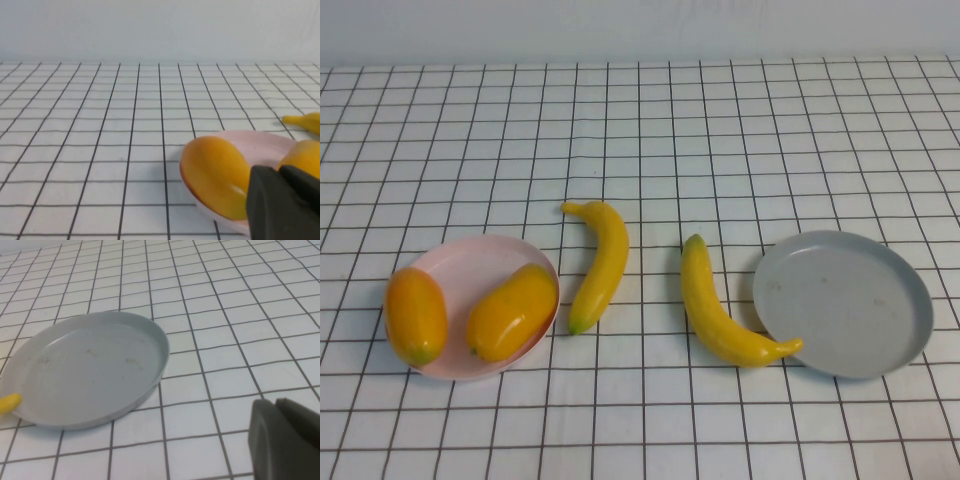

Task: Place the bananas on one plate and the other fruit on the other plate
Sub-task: Put another type of fruit in the right plate

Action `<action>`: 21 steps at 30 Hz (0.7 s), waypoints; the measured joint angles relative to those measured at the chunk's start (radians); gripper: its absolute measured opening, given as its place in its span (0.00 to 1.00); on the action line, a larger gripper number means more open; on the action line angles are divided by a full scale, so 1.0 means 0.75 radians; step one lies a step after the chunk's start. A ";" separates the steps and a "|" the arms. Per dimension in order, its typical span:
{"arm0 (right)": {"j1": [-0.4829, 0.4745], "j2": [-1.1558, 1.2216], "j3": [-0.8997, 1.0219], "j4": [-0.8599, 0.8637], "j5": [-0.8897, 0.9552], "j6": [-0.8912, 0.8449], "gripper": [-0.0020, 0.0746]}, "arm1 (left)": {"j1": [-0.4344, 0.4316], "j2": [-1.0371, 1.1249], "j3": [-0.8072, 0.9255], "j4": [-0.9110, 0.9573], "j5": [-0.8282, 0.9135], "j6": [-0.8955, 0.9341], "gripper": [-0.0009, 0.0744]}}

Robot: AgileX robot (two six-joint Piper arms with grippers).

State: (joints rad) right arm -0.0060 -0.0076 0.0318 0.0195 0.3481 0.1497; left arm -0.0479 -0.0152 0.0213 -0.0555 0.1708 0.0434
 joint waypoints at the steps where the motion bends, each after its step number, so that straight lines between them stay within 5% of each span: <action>1: 0.000 0.000 0.000 0.000 0.000 0.000 0.01 | 0.002 0.000 0.002 -0.010 0.017 0.009 0.01; 8: 0.000 0.000 0.000 0.000 0.000 0.000 0.01 | 0.002 0.000 0.005 -0.030 0.263 0.020 0.01; 21: 0.000 0.000 0.000 0.000 0.000 0.000 0.01 | 0.002 0.000 0.005 -0.030 0.270 0.025 0.01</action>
State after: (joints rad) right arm -0.0060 -0.0076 0.0318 0.0195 0.3481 0.1497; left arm -0.0463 -0.0152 0.0254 -0.0779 0.3736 0.0624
